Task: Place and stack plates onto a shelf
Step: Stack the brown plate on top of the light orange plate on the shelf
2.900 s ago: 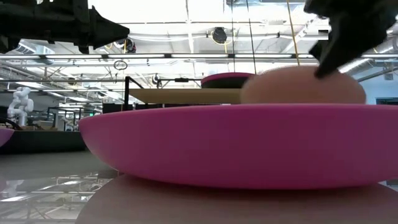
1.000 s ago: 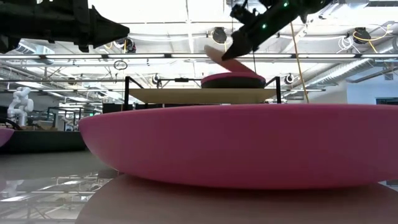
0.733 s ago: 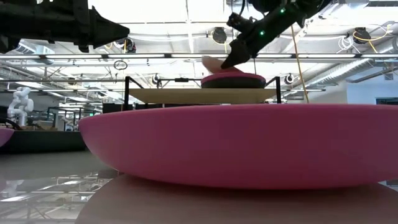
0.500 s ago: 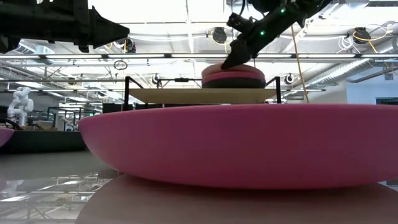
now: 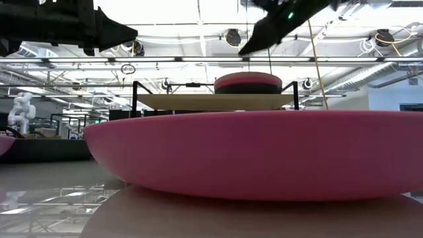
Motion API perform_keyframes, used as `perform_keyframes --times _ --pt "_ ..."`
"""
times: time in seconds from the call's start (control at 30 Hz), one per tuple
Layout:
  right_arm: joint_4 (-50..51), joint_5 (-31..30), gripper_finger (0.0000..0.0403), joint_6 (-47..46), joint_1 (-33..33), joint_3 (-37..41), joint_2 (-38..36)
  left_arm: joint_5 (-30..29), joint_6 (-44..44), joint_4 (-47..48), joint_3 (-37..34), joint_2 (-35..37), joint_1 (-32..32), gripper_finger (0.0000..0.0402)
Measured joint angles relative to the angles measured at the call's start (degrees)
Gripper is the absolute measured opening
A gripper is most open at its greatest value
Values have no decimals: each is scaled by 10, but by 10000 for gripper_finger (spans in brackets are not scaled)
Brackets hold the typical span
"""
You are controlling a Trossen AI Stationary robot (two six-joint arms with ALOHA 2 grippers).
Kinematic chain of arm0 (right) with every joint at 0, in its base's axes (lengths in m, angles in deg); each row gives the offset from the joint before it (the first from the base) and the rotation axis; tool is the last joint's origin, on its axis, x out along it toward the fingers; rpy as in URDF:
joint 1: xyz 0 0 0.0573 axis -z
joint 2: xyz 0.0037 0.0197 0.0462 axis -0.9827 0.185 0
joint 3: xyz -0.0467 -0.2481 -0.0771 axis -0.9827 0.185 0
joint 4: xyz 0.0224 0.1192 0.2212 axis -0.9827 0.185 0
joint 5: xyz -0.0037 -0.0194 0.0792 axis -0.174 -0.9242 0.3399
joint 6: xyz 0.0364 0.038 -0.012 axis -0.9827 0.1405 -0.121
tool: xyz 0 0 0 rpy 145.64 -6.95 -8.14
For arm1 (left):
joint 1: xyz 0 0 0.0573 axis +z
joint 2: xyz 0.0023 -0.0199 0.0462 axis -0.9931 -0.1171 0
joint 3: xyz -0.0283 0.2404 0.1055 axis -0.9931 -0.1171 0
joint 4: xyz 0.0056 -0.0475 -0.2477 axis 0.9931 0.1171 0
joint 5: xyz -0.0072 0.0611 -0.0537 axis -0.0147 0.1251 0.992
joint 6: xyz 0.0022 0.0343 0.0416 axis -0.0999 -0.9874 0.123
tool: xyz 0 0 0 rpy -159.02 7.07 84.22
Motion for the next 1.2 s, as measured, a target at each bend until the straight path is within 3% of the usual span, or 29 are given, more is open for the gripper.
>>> perform_keyframes --times 0.2,0.33,0.47,0.6,0.7,0.87,1.0,1.2 --pt "29 2 133 -46 -70 0 -81 0 2 59 7 0 -8 110" --pt "40 2 131 -76 -123 20 -125 2 53 259 75 -2 -18 110" --pt "38 2 130 -91 -168 59 -158 2 172 500 179 -36 -21 110" --pt "37 2 130 -119 -200 93 -184 31 235 598 246 -94 -21 110" --pt "36 1 130 -127 -219 116 -197 80 172 606 266 -154 -26 110" --pt "-11 1 130 -139 -238 160 -209 88 83 604 288 -246 -44 110" --pt "-70 1 130 -132 -250 196 -211 94 -43 604 313 -301 -55 110" --pt "-100 1 130 -122 -257 209 -216 135 -92 602 369 -367 -75 110"
